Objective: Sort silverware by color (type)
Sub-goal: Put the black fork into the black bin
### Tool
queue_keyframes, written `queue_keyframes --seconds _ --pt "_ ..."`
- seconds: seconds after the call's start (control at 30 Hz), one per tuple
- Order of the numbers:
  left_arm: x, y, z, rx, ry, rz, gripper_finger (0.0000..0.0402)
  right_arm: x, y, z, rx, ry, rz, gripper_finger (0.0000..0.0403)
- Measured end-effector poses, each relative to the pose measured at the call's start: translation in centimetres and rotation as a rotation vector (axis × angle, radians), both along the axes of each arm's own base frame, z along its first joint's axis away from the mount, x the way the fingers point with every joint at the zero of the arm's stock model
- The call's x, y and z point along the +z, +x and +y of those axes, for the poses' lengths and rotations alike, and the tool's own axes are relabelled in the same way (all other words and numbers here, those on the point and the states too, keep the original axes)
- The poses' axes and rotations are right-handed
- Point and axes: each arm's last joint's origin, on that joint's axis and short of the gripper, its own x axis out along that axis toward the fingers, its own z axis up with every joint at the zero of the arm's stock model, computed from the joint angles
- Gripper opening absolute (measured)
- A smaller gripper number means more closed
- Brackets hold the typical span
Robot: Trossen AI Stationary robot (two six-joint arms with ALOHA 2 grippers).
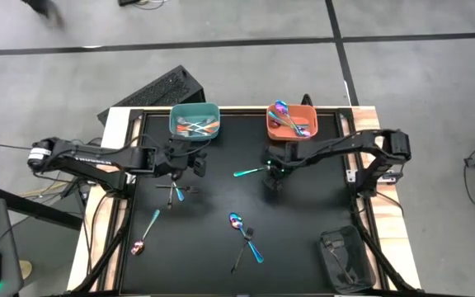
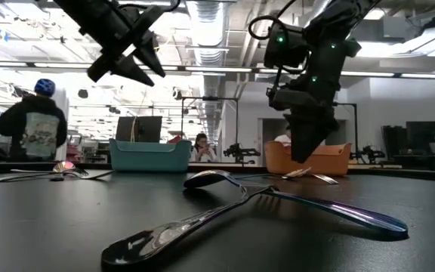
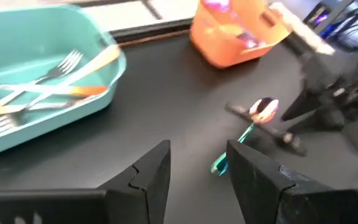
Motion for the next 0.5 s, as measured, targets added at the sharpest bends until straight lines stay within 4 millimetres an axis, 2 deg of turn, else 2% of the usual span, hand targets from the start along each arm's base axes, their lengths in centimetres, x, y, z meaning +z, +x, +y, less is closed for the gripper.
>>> queue_keyframes --seconds 0.13,0.5 --pt "0.2 0.2 0.3 -0.004 -0.008 -0.022 0.0144 -0.6 0.3 0.6 -0.047 -0.051 0.026 0.014" --pt "0.2 0.3 0.2 -0.038 -0.046 -0.042 0.0144 -3.9 0.9 1.0 -0.061 0.008 0.134 0.0138"
